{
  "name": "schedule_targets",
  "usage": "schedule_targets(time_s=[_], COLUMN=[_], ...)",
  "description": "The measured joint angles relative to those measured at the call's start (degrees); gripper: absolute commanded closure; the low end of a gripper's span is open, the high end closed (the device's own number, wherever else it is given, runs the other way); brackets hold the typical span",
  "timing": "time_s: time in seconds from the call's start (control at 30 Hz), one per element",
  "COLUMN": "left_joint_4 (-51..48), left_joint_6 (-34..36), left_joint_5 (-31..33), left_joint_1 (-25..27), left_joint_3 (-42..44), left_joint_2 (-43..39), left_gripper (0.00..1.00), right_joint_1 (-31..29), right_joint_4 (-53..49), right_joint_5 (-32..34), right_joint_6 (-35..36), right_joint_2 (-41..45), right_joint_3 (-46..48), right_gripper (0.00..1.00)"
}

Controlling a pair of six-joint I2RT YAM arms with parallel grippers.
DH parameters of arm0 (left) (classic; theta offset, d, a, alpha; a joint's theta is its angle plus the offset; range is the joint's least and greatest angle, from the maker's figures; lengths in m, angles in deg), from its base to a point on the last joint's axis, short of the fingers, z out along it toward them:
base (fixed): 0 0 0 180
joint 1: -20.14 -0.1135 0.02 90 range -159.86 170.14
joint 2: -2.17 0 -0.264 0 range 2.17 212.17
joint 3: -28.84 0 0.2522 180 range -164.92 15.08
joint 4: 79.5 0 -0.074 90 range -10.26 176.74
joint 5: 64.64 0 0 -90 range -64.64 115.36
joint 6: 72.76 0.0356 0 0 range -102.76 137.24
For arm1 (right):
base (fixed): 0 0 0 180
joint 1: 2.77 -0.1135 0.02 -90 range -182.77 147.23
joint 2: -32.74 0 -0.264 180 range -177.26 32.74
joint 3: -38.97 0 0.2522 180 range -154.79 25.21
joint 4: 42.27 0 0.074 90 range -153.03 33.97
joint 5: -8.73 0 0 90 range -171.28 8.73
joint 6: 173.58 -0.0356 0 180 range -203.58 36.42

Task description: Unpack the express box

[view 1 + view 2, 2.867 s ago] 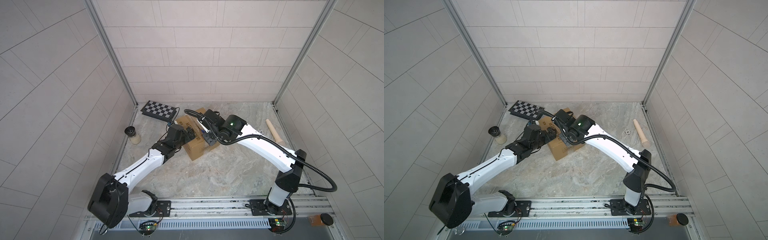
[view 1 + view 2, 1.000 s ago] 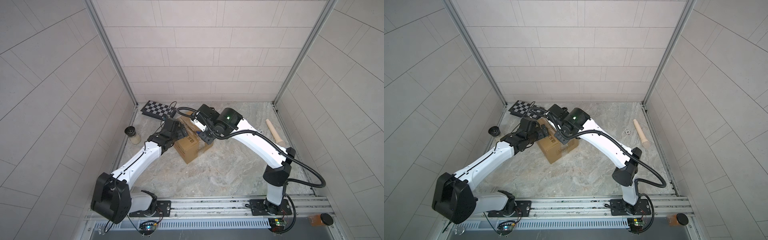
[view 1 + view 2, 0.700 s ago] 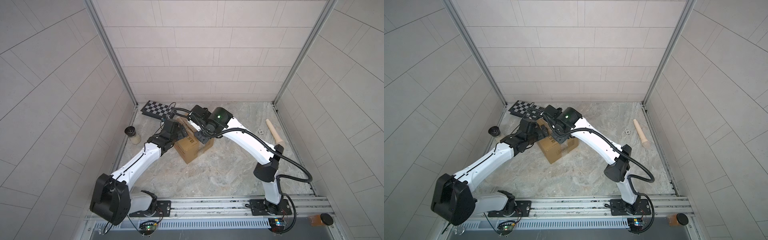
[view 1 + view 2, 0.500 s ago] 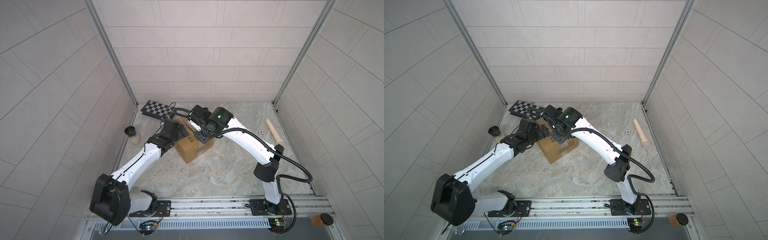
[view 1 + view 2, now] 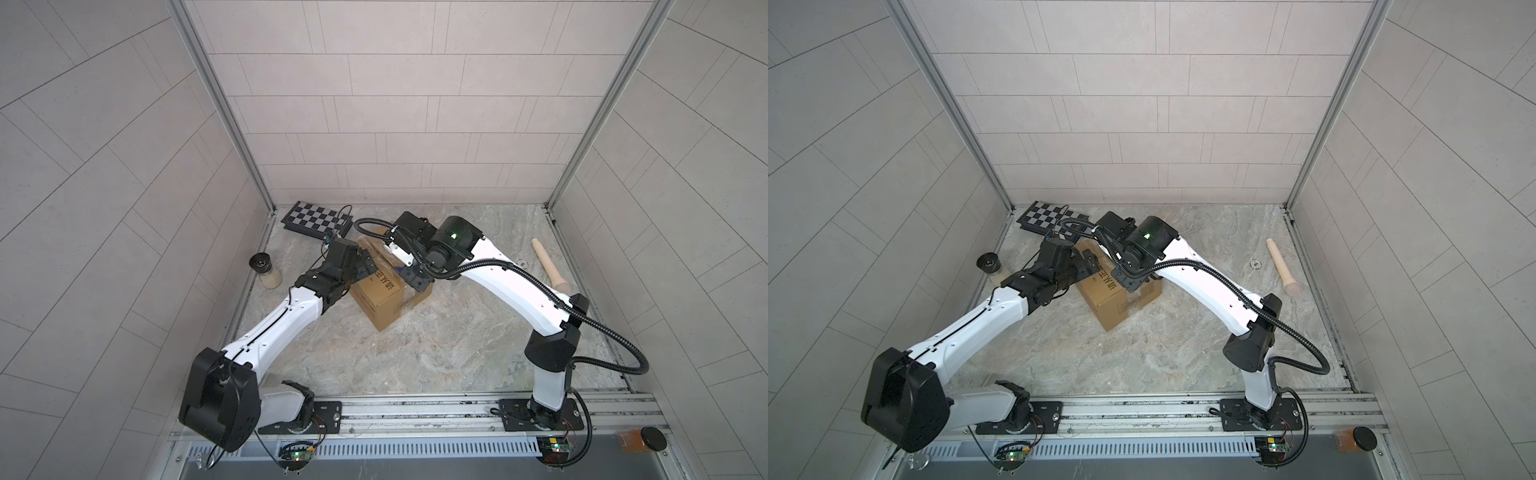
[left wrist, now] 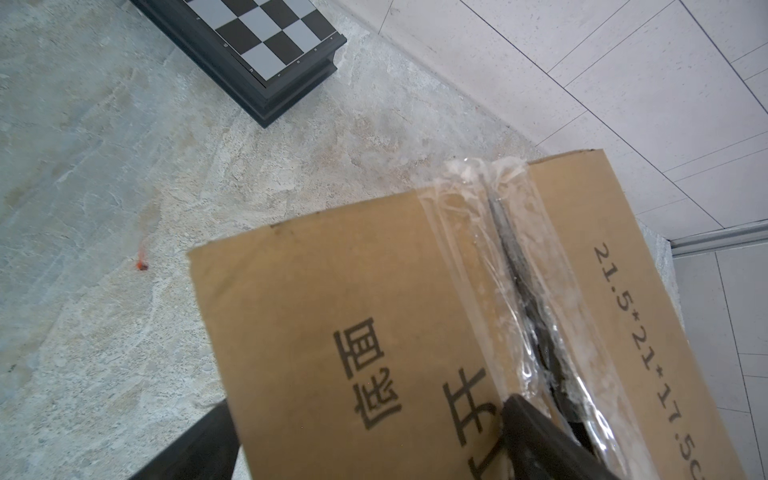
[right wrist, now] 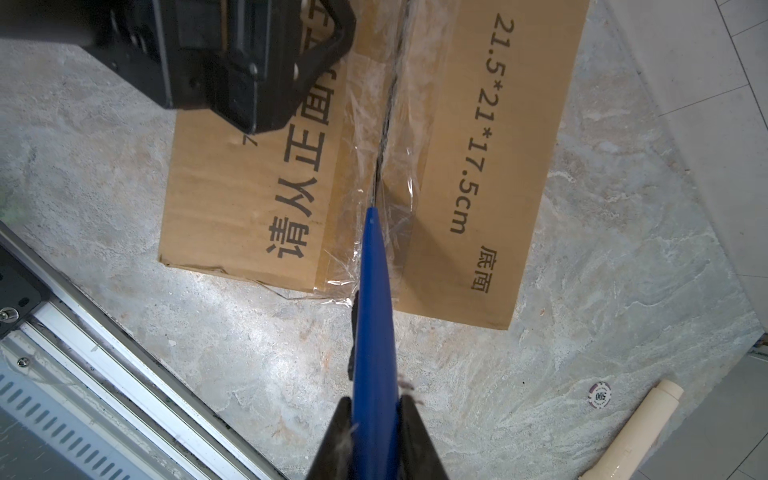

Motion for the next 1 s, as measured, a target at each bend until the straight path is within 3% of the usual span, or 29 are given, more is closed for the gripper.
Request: schedule_targets(time_s=[0.4,0.7,1.0], left_joint_4=[1.20,-5.49,-11.65], left_joint_6=[0.52,5.90,10.34], left_joint_5=[-1.20,-4.72,-2.38], left_joint_1=[-0.98,-2.95,-2.95], left_joint_3=[1.68,0.74,-4.96], left_joint_2=[-2.56,-7.13,-1.79], left_gripper=[0.00,0.00,0.00], right_joint_1=[0.13,0.31,0.46], right_joint_4=[-3.56,-2.78,-1.53], right_joint_5=[-1.92,-3.06,-2.69], right_joint_6=[-0.22,1.46,3.10], right_joint_2=[-5.03,-5.86,-4.63], right_joint_3=[-8.00,-8.72,-6.58], right_gripper=[1.00,1.00,1.00])
